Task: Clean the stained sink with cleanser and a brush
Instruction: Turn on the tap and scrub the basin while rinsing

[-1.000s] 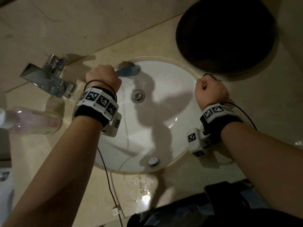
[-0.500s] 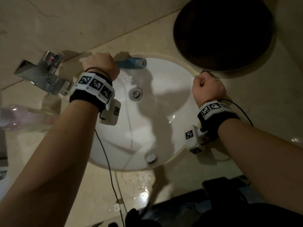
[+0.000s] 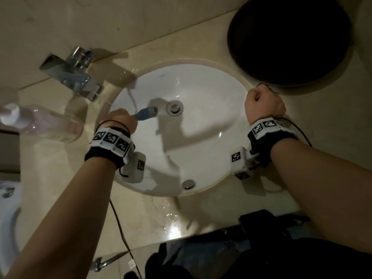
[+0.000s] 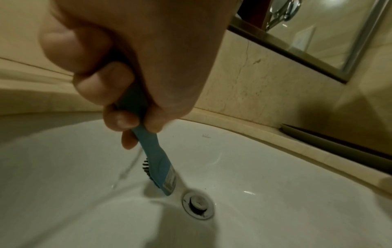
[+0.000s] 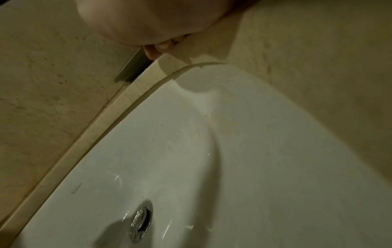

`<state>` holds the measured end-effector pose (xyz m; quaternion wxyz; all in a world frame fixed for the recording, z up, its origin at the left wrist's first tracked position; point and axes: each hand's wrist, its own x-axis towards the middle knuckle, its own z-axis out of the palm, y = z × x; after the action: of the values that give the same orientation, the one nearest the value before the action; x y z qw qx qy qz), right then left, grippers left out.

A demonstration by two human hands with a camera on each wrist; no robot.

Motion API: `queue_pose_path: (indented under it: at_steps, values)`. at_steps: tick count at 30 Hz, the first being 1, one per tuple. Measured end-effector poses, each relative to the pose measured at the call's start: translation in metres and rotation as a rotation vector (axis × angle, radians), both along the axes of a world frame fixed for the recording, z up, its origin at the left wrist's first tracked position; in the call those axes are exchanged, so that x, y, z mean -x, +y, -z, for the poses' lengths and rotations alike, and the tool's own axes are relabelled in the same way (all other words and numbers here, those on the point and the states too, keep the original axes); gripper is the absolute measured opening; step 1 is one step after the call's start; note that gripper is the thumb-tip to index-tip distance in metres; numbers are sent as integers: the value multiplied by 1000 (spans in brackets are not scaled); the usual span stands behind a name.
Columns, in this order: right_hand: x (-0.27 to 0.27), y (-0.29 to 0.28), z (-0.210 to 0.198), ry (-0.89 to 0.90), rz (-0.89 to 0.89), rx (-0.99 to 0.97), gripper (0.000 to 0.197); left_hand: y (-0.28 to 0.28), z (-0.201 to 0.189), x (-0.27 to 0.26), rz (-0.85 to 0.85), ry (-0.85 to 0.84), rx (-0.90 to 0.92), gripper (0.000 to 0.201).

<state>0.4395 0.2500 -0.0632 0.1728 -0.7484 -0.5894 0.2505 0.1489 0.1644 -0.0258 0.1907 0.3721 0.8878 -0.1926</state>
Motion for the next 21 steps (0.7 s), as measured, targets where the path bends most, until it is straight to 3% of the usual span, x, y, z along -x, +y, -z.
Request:
queue_pose_path:
  at_steps: [4, 9, 15, 19, 21]
  values:
    - [0, 0, -1, 0, -3, -15, 29, -21, -7, 10, -59, 15, -76, 47]
    - [1, 0, -5, 14, -7, 27, 32, -41, -16, 27, 17, 144, -89, 39]
    - [2, -1, -5, -9, -27, 39, 34, -41, -24, 34, 112, 187, -67, 37]
    - [-1, 3, -7, 4, -45, 60, 34, -18, -41, 2, 400, 317, 13, 27]
    - [-3, 5, -7, 8, -56, 64, 33, 6, -47, -16, 493, 300, 30, 27]
